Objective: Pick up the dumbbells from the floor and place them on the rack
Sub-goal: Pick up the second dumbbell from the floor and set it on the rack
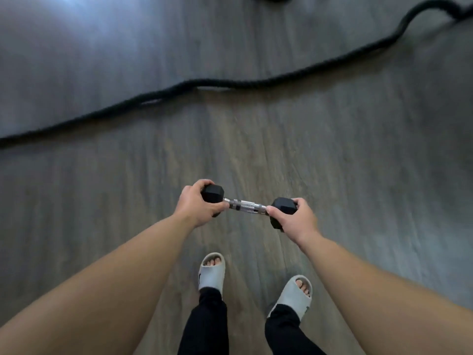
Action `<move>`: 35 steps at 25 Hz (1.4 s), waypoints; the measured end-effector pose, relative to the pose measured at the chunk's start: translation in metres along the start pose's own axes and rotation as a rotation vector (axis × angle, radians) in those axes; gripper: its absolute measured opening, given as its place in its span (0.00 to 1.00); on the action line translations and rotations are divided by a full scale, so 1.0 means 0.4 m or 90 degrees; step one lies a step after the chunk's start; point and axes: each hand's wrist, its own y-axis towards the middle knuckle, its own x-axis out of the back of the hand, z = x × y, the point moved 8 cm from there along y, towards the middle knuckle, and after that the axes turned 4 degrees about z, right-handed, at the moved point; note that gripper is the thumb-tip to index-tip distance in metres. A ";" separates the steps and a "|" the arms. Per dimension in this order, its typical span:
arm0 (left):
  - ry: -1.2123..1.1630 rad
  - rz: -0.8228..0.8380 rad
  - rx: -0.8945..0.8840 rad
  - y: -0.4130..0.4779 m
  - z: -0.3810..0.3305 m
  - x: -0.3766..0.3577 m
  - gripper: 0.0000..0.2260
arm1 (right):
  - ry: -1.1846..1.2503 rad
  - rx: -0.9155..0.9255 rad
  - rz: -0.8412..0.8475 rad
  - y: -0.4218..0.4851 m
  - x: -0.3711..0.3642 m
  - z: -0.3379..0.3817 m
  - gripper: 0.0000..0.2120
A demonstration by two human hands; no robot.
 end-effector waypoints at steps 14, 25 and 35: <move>-0.221 -0.444 0.048 -1.078 0.455 1.294 0.39 | -0.079 0.264 0.324 -1.106 -0.903 0.750 0.40; -0.397 -0.735 0.288 -1.706 1.269 1.498 0.34 | -0.370 0.370 0.585 -1.638 -1.816 0.653 0.36; -0.455 -0.879 0.469 -1.900 1.879 1.716 0.34 | -0.562 0.380 0.732 -1.919 -2.574 0.462 0.34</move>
